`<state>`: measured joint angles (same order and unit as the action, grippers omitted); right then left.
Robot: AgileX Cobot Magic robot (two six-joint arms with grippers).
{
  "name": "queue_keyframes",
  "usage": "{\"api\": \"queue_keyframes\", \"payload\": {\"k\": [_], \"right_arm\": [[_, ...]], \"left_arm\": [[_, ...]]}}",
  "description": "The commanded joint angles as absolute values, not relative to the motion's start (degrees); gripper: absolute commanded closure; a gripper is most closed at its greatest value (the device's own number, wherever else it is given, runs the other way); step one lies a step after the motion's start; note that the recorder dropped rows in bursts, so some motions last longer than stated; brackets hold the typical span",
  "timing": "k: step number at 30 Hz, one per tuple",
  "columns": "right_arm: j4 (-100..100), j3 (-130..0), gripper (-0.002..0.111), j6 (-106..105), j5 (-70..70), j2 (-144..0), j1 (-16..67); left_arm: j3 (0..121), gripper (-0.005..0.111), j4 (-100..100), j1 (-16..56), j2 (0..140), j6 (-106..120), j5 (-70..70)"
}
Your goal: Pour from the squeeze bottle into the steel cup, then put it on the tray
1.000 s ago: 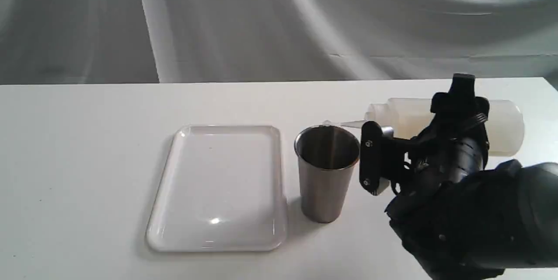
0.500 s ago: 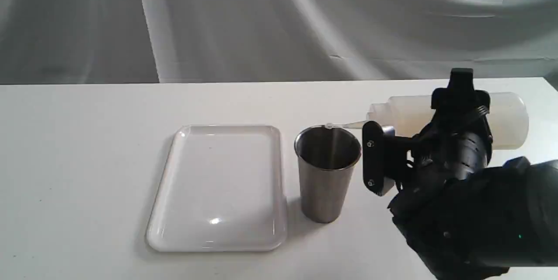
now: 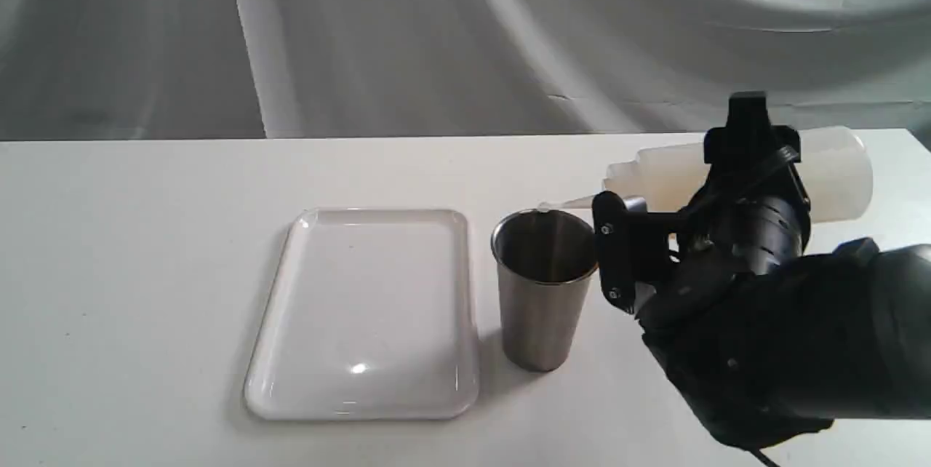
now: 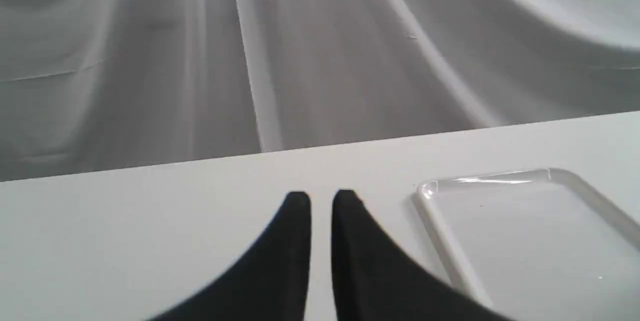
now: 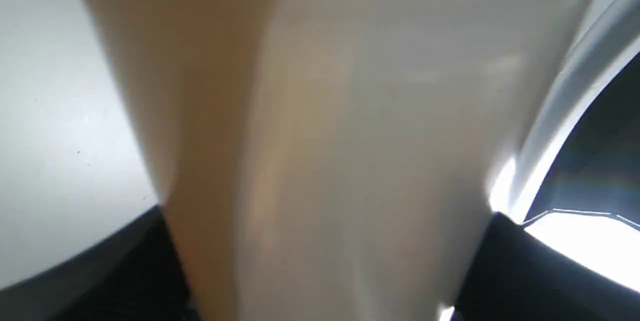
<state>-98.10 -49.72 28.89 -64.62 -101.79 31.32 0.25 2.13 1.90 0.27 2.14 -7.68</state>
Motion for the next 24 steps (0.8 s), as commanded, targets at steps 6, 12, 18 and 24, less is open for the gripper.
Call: {"api": "queue_keyframes", "payload": {"k": [6,12,18,24], "right_arm": [[-99.9,-50.8,0.069,24.3,-66.6,-100.9,31.4],[-99.9,-50.8,0.069,21.4,-66.6,-100.9,31.4],[-99.9,-50.8,0.069,20.1,-66.5,-100.9,31.4],[-99.9,-50.8,0.069,19.3,-66.5,-100.9,31.4]], "left_arm": [[0.0,0.098,2.3,2.2,0.0,1.9,-7.6],[0.0,0.098,2.3,2.2,0.0,2.0,-7.6],[0.0,0.098,2.3,2.2,0.0,2.0,-7.6],[0.0,0.098,2.3,2.2,0.0,1.7,-7.6]]}}
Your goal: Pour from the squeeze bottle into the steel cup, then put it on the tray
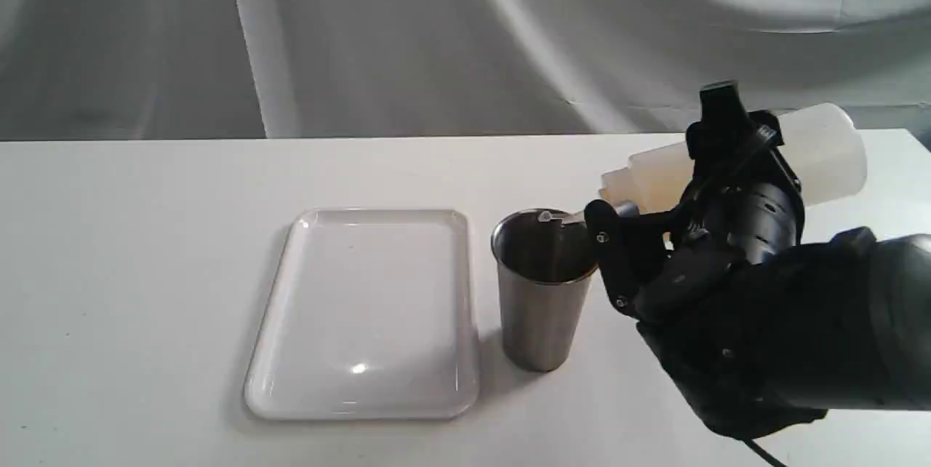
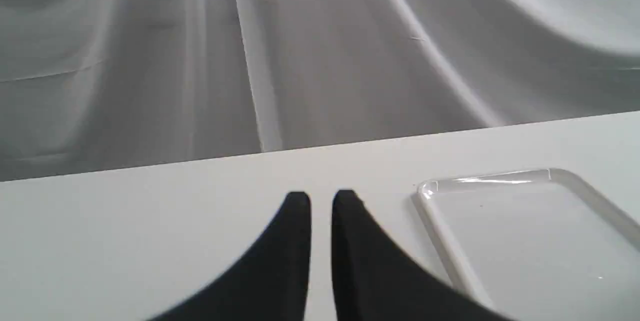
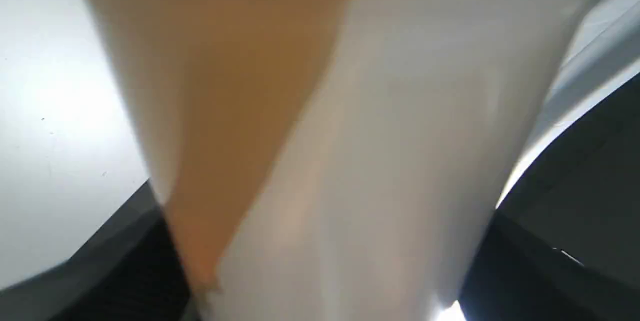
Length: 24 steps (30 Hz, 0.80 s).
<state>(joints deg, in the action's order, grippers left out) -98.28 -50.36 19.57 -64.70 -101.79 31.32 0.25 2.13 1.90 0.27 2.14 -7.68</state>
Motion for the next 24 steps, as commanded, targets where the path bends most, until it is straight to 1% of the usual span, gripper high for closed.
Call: {"api": "queue_keyframes", "payload": {"k": [1,24], "right_arm": [[-99.9,-50.8,0.069,19.1,-66.5,-100.9,31.4],[-99.9,-50.8,0.069,15.0,-66.0,-100.9,31.4]], "left_arm": [[0.0,0.098,2.3,2.2,0.0,1.7,-7.6],[0.0,0.098,2.3,2.2,0.0,2.0,-7.6]]}}
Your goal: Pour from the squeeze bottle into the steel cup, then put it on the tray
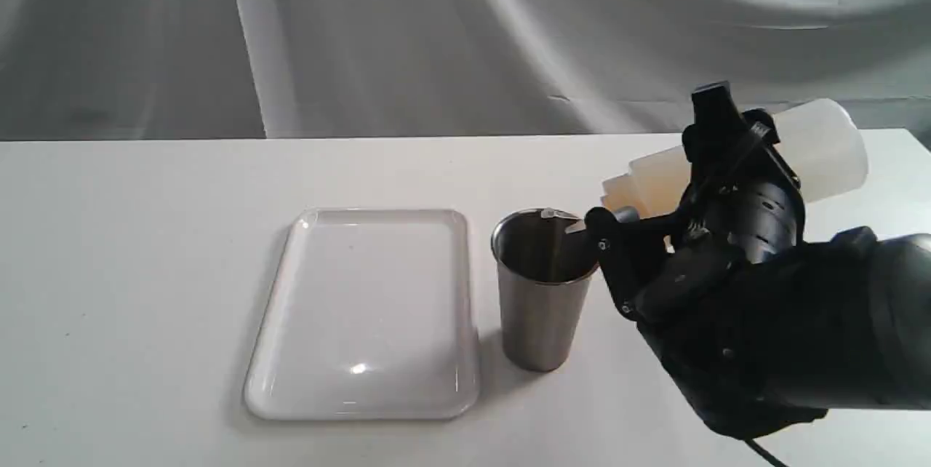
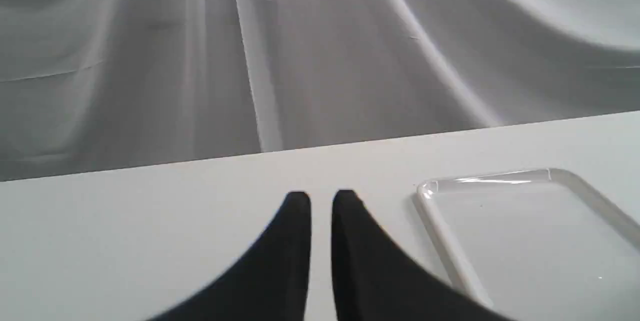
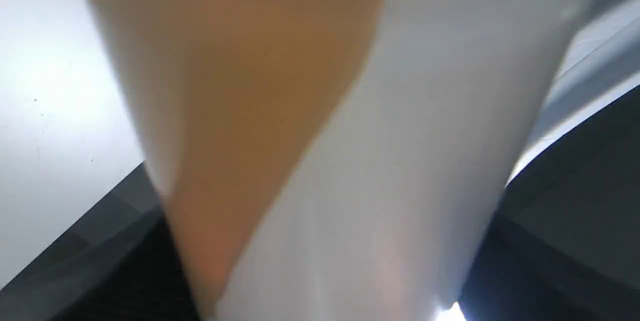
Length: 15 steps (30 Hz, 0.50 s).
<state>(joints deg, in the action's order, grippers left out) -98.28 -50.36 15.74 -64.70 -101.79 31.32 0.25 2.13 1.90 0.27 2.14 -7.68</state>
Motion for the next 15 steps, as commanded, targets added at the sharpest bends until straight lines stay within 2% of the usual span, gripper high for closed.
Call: {"api": "queue_keyframes", "payload": {"k": [1,15], "right_arm": [[-99.9,-50.8,0.069,15.0,-66.0,-100.9,31.4],[-99.9,-50.8,0.069,13.7,-66.2,-100.9,32.1]], "left_arm": [[0.0,0.098,2.3,2.2,0.0,1.8,-7.6],[0.0,0.098,2.3,2.2,0.0,2.0,-7.6]]}}
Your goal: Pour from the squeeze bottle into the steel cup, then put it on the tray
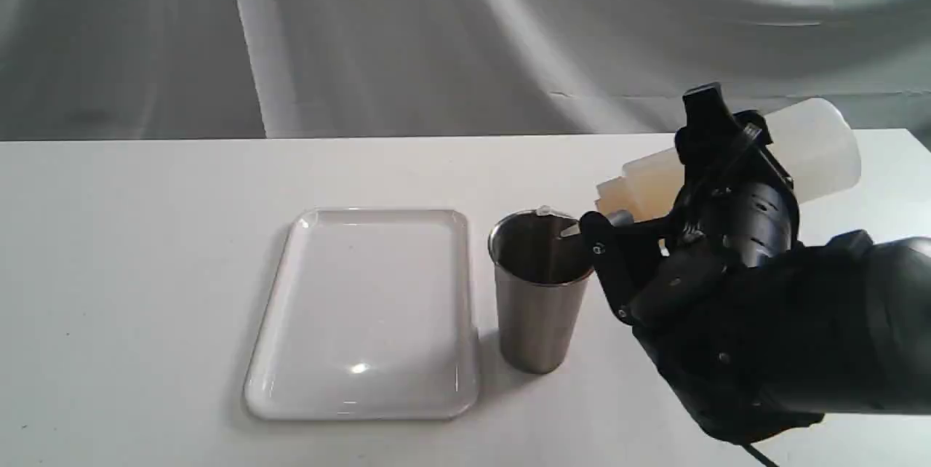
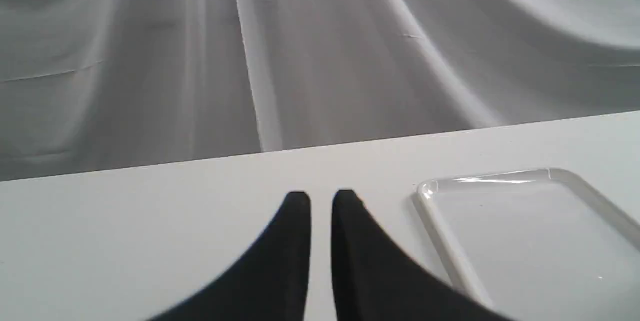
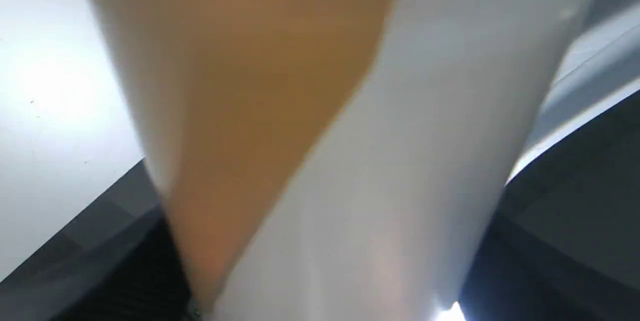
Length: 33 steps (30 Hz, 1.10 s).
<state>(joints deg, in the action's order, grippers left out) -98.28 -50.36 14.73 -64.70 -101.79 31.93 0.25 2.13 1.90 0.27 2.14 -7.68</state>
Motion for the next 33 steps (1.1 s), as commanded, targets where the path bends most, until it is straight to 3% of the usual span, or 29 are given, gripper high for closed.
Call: {"api": "queue_keyframes", "payload": {"k": [1,33], "right_arm": [[-99.9,-50.8,0.069,13.3,-66.1,-100.9,32.1],[-99.9,-50.8,0.069,19.9,-66.6,-100.9,32.1]], "left_arm": [[0.0,0.098,2.3,2.2,0.0,2.0,-7.6],[0.0,0.098,2.3,2.2,0.0,2.0,-7.6]]}}
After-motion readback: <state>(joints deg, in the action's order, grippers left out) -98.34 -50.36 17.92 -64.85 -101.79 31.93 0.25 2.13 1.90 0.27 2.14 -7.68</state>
